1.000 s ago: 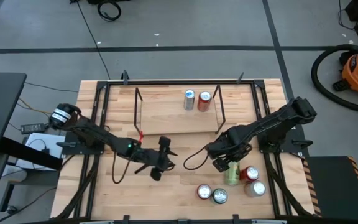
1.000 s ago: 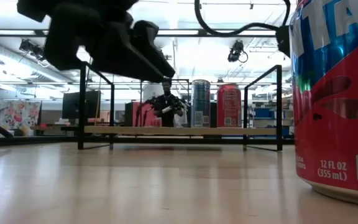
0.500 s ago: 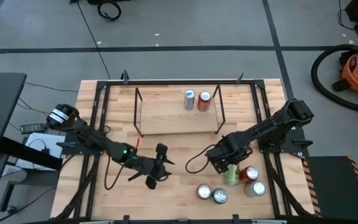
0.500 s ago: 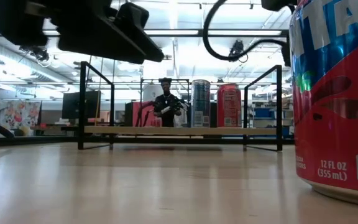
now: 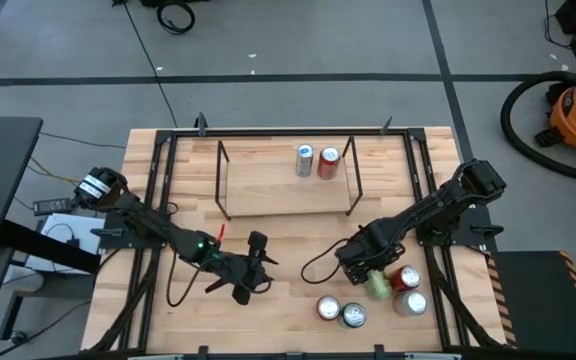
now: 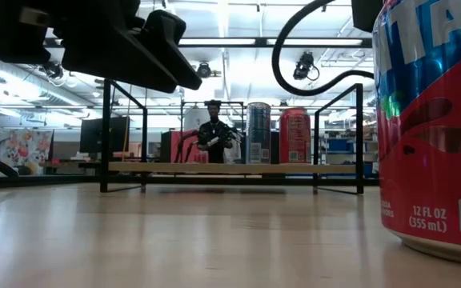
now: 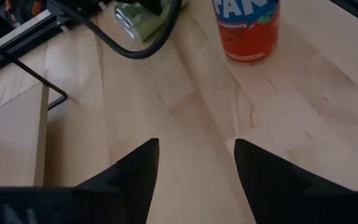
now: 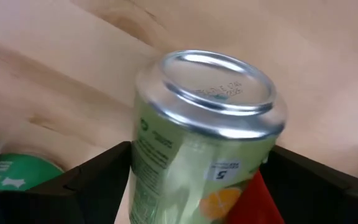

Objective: Place canned beverage on shelf
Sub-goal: Put the light green soda can on the shelf

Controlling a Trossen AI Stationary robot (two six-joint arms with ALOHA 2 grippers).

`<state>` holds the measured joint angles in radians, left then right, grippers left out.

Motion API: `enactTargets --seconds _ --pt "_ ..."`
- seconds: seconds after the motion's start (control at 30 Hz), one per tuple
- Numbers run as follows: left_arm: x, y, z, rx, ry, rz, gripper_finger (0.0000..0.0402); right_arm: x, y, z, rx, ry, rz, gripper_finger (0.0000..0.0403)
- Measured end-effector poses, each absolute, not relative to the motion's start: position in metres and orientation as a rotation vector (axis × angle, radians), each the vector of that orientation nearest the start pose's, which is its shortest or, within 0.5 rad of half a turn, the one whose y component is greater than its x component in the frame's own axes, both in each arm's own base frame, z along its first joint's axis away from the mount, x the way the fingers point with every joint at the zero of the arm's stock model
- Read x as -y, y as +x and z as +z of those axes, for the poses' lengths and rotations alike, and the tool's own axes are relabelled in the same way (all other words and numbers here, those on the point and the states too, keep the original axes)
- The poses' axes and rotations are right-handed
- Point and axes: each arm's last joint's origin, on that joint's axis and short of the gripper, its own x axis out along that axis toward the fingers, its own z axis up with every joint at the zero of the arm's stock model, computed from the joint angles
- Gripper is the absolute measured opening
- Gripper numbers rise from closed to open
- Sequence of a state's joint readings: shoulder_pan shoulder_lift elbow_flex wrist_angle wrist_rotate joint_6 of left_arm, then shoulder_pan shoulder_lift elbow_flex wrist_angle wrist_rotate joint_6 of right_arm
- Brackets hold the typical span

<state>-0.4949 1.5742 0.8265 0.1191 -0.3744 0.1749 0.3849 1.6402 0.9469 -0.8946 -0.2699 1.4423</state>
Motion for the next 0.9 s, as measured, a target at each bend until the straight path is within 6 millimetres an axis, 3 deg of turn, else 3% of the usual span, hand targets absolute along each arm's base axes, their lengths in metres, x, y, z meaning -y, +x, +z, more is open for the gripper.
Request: enactTargets --seconds 0.4,0.9 --pt "0.139 0.284 0.187 -0.587 0.457 -0.126 0.0220 -0.098 0.250 0.157 -1.517 0.846 -0.641 0.0348" --pt "0.137 0.282 0.184 -0.621 0.478 -0.116 0.0220 -0.073 0.285 0.161 -1.243 0.779 -0.444 0.0347"
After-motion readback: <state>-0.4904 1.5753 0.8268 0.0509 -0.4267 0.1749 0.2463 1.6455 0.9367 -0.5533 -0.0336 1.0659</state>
